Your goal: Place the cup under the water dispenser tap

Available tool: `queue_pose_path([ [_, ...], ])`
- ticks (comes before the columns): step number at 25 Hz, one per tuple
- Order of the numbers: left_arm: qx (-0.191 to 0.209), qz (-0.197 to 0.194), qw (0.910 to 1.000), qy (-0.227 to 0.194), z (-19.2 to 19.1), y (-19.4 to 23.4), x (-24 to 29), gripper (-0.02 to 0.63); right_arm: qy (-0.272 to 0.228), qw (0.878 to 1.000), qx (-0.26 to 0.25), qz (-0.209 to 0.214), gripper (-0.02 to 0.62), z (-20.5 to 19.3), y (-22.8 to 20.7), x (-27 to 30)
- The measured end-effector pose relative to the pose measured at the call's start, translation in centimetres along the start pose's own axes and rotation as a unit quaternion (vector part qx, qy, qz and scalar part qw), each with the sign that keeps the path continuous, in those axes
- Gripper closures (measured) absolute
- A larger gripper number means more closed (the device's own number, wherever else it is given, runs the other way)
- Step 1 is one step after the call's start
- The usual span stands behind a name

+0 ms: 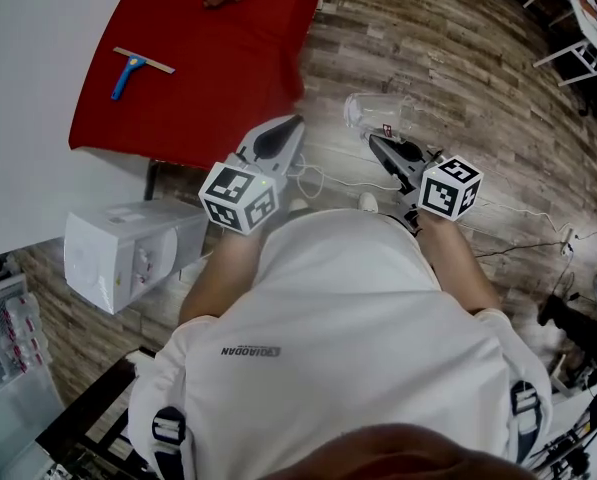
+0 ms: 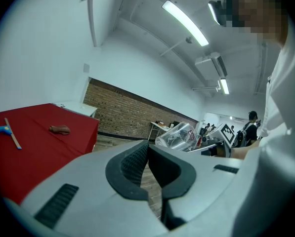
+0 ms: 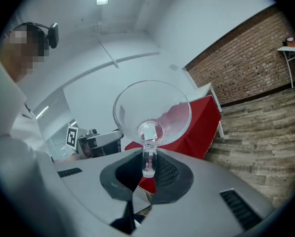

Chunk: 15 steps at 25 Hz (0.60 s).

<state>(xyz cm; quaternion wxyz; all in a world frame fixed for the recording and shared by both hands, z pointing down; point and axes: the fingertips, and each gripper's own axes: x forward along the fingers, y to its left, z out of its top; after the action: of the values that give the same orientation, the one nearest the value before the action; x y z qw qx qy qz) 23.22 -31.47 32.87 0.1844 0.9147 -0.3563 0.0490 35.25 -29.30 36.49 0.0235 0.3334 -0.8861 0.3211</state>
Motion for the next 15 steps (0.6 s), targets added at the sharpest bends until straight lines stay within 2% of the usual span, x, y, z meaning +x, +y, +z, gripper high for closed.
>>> queue_pose_path([
  [15, -0.003, 0.029, 0.9996, -0.005, -0.6, 3.2, -5.5, 0.609, 0.013, 0.999, -0.018, 0.032, 0.557, -1.7, 4.3, 4.7],
])
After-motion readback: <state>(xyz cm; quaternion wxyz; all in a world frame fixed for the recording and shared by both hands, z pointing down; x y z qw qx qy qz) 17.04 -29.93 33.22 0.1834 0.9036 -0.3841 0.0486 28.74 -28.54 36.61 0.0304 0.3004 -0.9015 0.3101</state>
